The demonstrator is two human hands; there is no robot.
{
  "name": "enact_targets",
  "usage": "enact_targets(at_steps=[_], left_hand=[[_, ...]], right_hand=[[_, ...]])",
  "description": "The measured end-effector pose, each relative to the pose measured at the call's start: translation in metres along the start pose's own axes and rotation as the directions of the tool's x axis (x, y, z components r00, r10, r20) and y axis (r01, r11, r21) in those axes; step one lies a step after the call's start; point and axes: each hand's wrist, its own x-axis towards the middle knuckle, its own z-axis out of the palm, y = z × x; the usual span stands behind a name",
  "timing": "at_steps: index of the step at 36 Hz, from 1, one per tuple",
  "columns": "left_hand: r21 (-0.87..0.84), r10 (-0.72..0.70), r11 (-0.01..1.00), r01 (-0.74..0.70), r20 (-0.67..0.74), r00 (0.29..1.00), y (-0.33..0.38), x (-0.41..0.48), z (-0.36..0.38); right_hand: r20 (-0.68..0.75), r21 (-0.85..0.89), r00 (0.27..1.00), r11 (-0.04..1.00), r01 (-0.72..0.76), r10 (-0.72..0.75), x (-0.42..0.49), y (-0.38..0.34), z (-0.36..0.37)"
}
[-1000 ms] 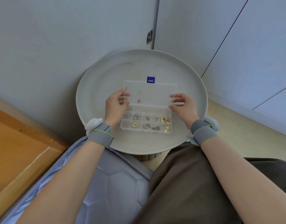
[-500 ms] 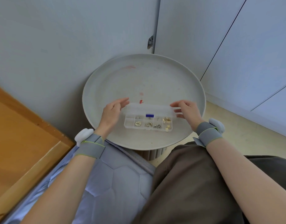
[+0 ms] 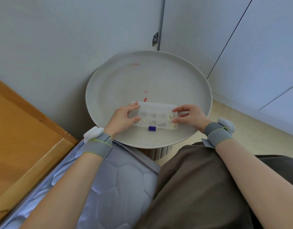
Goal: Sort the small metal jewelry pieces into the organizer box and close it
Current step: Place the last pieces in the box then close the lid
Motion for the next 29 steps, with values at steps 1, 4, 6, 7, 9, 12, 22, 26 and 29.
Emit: enact_targets(at_steps=[1,4,6,7,9,12,22,26,29], left_hand=[[-0.004,0.006,1.000,-0.006,-0.005,1.000,0.001,0.002,0.002],[-0.005,0.013,1.000,-0.013,-0.023,1.000,0.003,0.008,0.006],[0.025,0.016,1.000,-0.015,-0.022,1.000,0.005,0.014,0.008],[0.040,0.015,0.999,-0.014,-0.015,1.000,0.007,0.016,0.009],[0.084,0.013,0.996,-0.014,0.011,1.000,0.011,0.021,0.012],[0.204,0.013,0.979,-0.024,0.052,0.999,0.014,0.025,0.016],[0.395,-0.014,0.919,0.007,0.015,1.000,0.022,0.018,0.030],[0.486,-0.018,0.874,0.001,0.032,0.999,0.030,0.021,0.030],[0.513,0.004,0.858,-0.019,0.031,1.000,0.032,0.022,0.034]], right_hand=[[-0.011,0.010,1.000,1.000,-0.004,0.004,0.001,0.000,0.000],[-0.047,0.038,0.999,0.999,0.002,-0.001,0.005,0.002,0.001],[-0.068,0.068,0.998,0.997,0.022,-0.018,0.008,0.002,0.002],[-0.082,0.078,0.996,0.996,0.035,-0.029,0.010,0.002,0.003],[-0.114,0.091,0.992,0.994,0.058,-0.048,0.013,0.001,0.005],[-0.131,0.090,0.990,0.994,0.069,-0.057,0.015,0.000,0.005],[-0.119,0.314,0.992,0.950,0.004,0.035,0.016,0.003,0.004],[-0.113,0.329,0.992,0.944,-0.019,0.060,0.016,0.004,0.004],[-0.111,0.327,0.990,0.944,-0.042,0.082,0.018,0.006,0.003]])
